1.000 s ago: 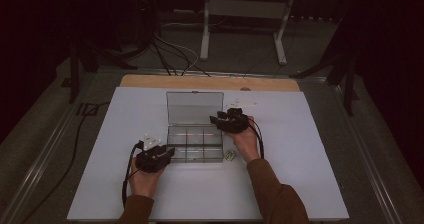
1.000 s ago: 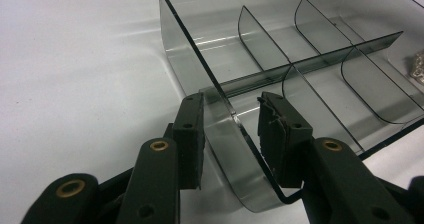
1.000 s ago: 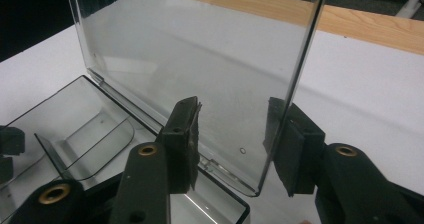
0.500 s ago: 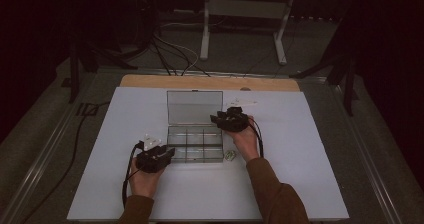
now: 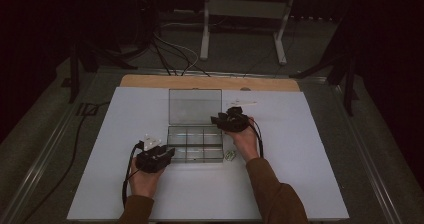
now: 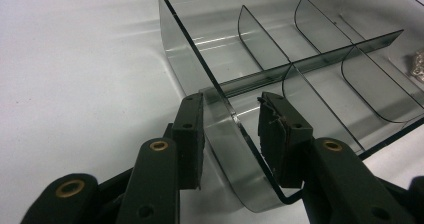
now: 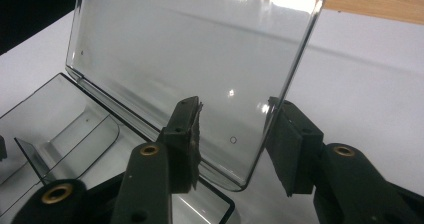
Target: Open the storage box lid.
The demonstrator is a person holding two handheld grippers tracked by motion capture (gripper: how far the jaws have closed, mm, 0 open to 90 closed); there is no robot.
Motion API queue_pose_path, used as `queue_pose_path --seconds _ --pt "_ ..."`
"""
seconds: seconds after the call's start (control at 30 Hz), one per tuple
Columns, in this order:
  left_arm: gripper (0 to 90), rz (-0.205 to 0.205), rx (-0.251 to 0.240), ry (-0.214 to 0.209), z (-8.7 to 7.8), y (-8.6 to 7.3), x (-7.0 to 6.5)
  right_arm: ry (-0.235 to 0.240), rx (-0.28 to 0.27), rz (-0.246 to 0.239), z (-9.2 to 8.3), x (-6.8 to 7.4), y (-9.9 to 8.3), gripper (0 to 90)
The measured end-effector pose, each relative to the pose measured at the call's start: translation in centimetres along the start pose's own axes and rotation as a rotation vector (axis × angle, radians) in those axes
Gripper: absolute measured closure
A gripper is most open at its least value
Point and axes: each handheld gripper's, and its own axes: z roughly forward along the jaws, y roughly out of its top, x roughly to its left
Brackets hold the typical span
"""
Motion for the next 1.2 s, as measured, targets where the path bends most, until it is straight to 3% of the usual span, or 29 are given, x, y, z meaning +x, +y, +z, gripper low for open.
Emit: queue_pose_path --seconds 0.37,0.7,0.93,1.2 --pt "68.5 0.004 0.0 -0.002 -0.1 0.0 0.1 0.01 0.012 0.032 0.0 -0.3 -0.2 55.1" --pt "69.6 0.006 0.002 -0.004 -0.1 0.0 0.1 0.044 0.037 0.113 0.1 -0.8 -0.5 51.8" --pt "69.6 0.006 0.002 -0.003 -0.1 0.0 0.1 0.03 0.049 0.145 0.1 -1.2 -0.6 48.1" --pt "69.7 0.007 0.002 -0.003 -0.1 0.0 0.1 0.014 0.047 0.139 0.1 -1.2 -0.7 43.2"
